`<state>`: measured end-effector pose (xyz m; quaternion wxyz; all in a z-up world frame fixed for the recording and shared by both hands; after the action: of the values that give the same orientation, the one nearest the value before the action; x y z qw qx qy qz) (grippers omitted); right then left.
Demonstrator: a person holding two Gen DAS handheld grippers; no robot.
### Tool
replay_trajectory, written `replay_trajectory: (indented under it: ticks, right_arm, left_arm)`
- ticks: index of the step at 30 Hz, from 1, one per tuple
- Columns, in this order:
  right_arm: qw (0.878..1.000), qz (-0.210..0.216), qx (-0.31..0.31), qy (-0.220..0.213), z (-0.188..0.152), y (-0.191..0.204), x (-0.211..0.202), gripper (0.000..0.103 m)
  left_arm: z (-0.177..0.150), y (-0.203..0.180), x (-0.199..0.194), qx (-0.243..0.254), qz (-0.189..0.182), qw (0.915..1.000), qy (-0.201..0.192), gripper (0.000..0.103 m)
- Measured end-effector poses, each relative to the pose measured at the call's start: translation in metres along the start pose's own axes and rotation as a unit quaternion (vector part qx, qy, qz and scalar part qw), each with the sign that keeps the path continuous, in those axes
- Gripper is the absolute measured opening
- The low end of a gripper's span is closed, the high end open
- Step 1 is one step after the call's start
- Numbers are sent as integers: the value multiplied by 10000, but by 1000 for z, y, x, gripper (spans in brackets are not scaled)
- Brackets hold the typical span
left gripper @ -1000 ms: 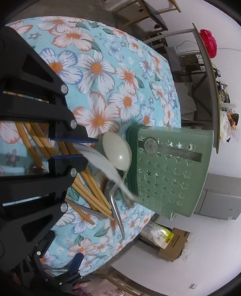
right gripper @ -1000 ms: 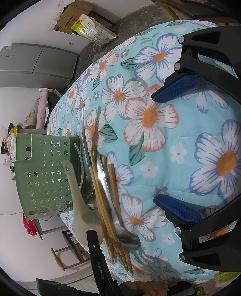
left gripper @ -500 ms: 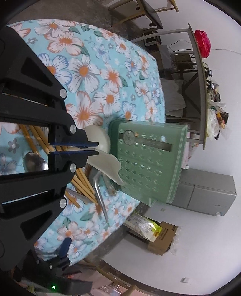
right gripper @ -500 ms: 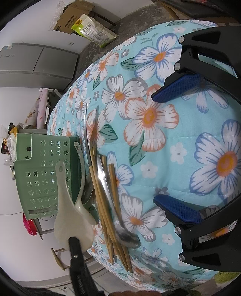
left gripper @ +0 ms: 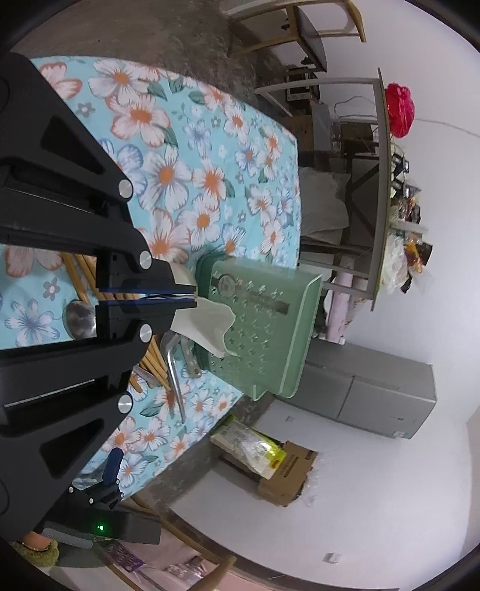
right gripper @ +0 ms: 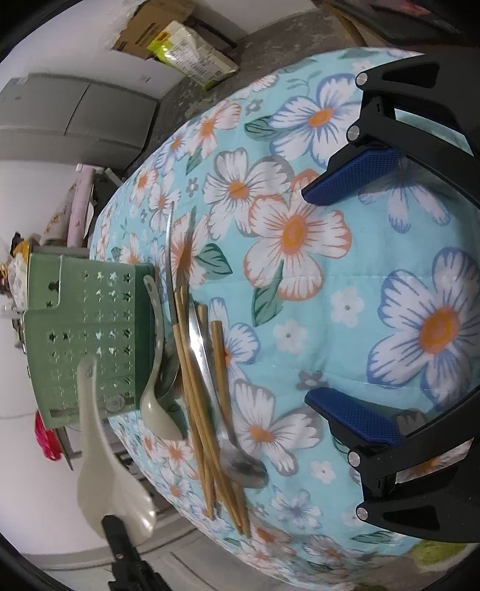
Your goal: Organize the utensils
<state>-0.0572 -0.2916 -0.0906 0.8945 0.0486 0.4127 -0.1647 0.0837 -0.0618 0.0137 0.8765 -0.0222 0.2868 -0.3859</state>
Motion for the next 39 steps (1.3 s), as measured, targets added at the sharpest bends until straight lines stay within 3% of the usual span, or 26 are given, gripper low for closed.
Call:
replay_trajectory:
  ticks: [2, 8, 13, 17, 24, 28, 29, 34, 37, 39]
  right_arm:
    - [9996, 16, -209, -180, 3, 4, -8, 96]
    - [9885, 40, -1286, -793, 15, 45, -29, 77]
    - [9601, -287, -2560, -1090, 11, 86, -26, 64]
    - [9249, -647, -3572, -1130, 5, 112, -8, 55]
    - [8775, -620, -4564, -1335, -2, 136, -3, 42]
    - [8424, -567, -5149, -1482, -6, 147, -6, 40]
    - [8277, -548, -5376, -1514, -8, 148, -6, 40]
    - [7771, -411, -6099, -1497, -13, 153, -9, 40]
    - [7505, -305, -6432, -1488, -13, 160, -8, 45]
    - [7391, -222, -6570, -1469, -10, 162, -6, 47]
  left_arm:
    - [1, 3, -10, -35, 43, 9999, -98, 1]
    - [-1, 16, -26, -190, 119, 9995, -226, 1]
    - [-5, 26, -32, -281, 146, 9991, -268, 1]
    - [-5, 34, -33, -350, 147, 9989, -288, 1]
    - [-7, 45, -29, -452, 132, 9986, -259, 1]
    - [-6, 50, -27, -491, 117, 9985, -235, 1]
    - [-6, 50, -26, -483, 120, 9985, -237, 1]
    - [-6, 52, -25, -475, 125, 9985, -233, 1]
    - [-5, 52, -25, -471, 124, 9986, -215, 1]
    - [-6, 51, -25, -480, 123, 9985, -231, 1]
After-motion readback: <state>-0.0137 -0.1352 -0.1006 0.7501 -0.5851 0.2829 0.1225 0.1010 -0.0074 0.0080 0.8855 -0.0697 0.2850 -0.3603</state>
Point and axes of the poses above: each gripper's, at about its wrist camera, not at the fingertips, and x roughly the way its jaws point, y to its left, z to its top, the point moved 2 cm from there along x, roughly the way its jaws point, and after that the axes turned 4 degrees about -z, right-handed, at the moved point
